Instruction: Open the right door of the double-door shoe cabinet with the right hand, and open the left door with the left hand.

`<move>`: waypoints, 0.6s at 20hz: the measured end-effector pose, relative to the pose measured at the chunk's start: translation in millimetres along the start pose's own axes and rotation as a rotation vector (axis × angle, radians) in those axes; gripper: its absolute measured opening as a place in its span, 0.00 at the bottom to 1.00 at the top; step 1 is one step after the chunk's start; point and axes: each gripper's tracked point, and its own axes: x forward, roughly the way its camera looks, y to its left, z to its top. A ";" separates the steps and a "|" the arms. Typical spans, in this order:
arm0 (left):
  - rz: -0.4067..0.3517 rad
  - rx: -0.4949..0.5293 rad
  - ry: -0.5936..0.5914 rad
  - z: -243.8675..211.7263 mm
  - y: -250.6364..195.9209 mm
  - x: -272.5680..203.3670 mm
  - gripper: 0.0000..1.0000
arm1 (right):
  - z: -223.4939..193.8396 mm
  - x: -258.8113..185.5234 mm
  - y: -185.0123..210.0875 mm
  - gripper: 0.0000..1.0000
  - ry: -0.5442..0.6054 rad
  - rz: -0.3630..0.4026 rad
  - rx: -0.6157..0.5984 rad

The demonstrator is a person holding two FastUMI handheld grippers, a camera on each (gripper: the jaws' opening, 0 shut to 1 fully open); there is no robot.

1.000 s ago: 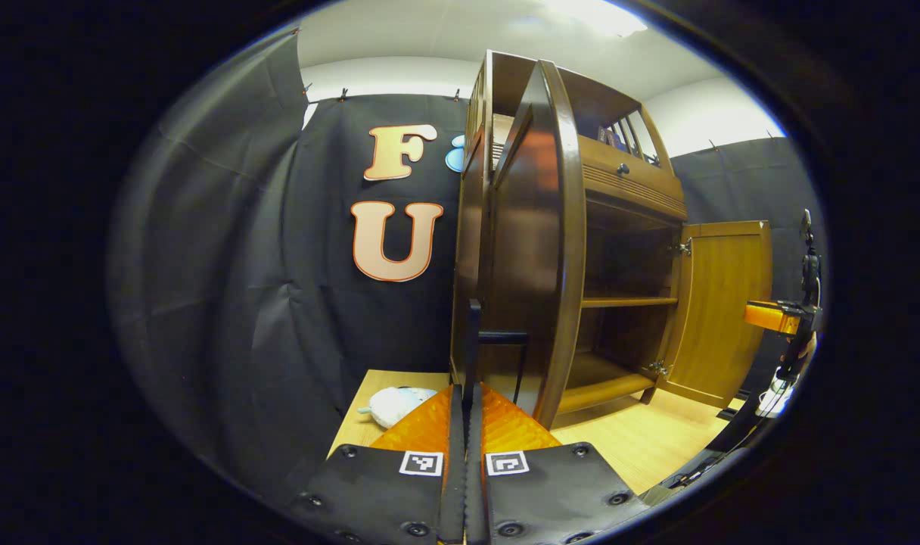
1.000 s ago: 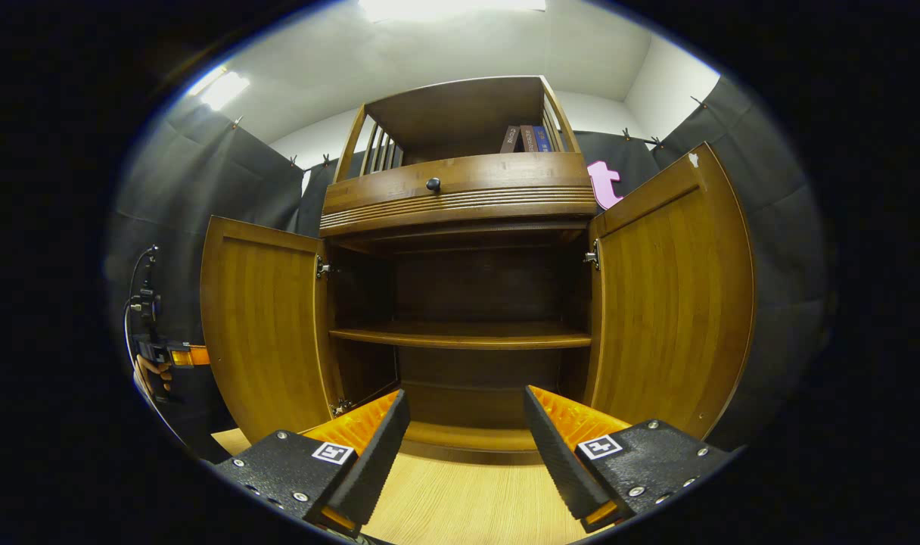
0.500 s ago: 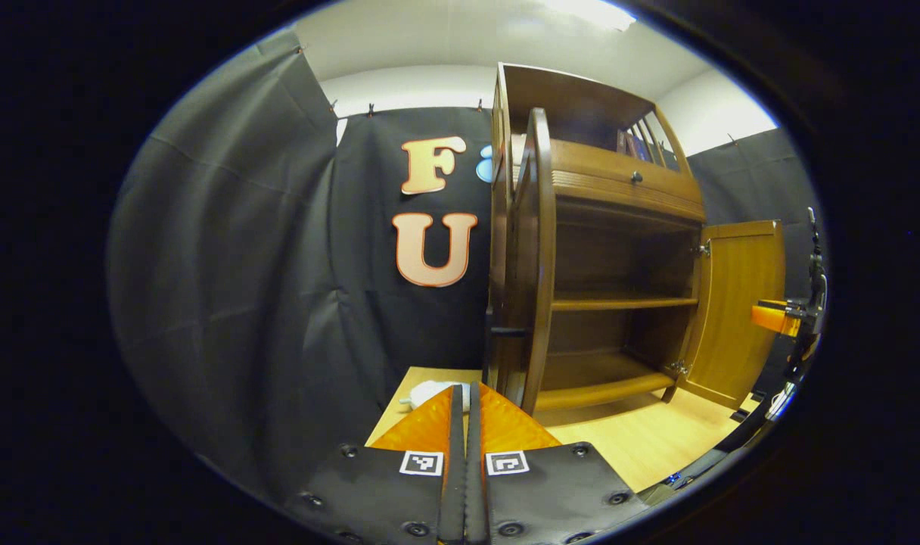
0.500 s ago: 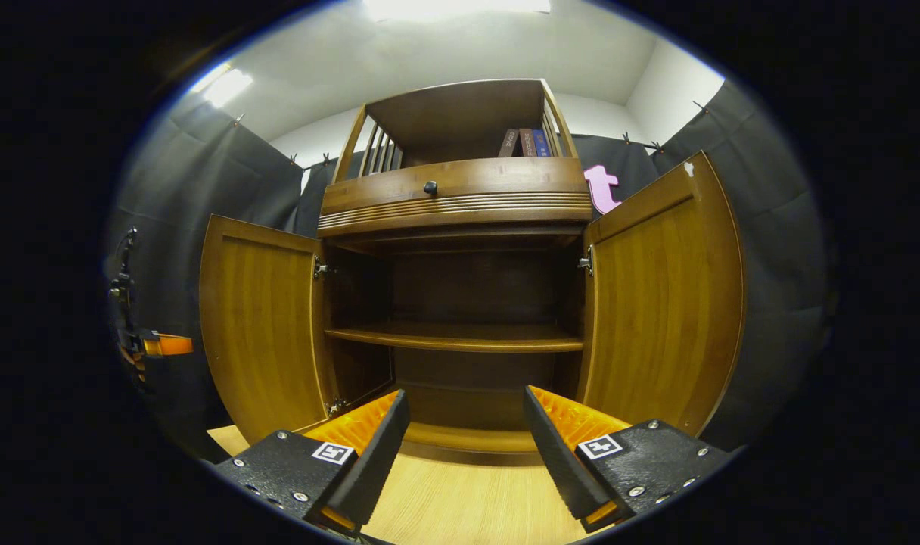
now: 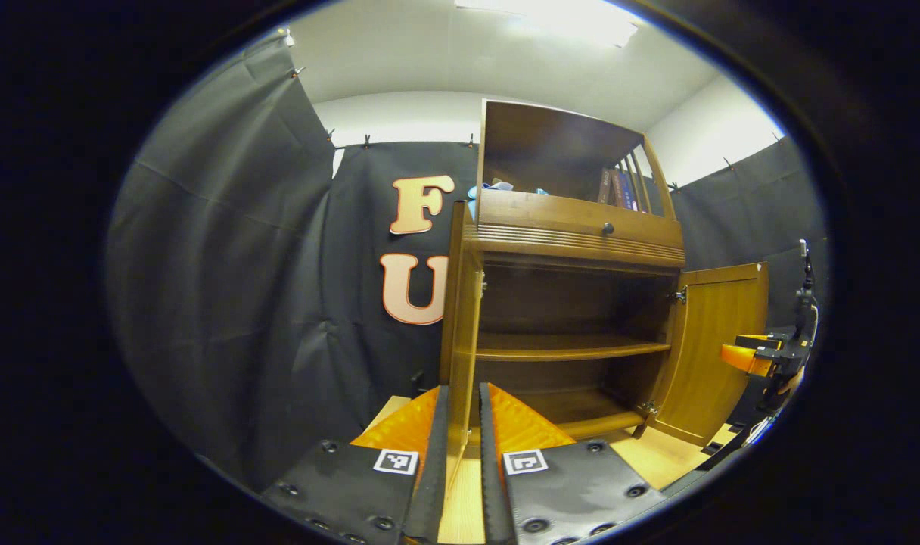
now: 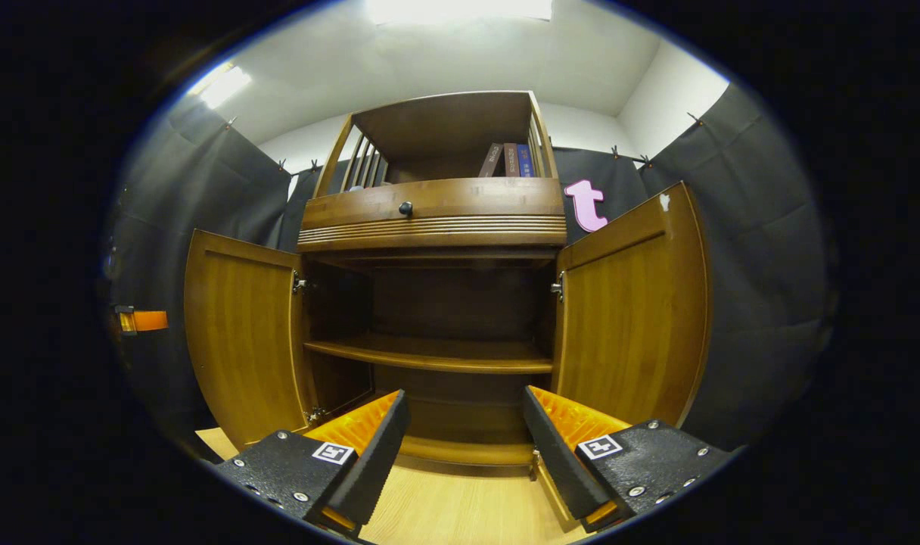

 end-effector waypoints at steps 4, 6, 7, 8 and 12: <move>0.012 -0.014 0.033 1.6 -22.3 12.3 0.33 | 13.9 -0.7 -17.9 0.98 -0.015 -0.022 0.006; 0.016 -0.029 0.043 3.0 -30.2 17.7 0.46 | 19.5 -2.1 -24.9 0.98 -0.021 -0.028 0.007; 0.018 -0.025 0.038 7.9 -34.9 21.5 0.53 | 22.1 -3.7 -27.9 0.98 -0.023 -0.030 0.005; 0.020 -0.015 0.029 11.4 -38.9 24.1 0.60 | 24.1 -5.3 -31.7 0.98 -0.026 -0.033 0.004; 0.033 0.022 0.002 23.4 -51.9 32.3 0.87 | 34.5 -9.6 -44.2 0.98 -0.037 -0.046 -0.003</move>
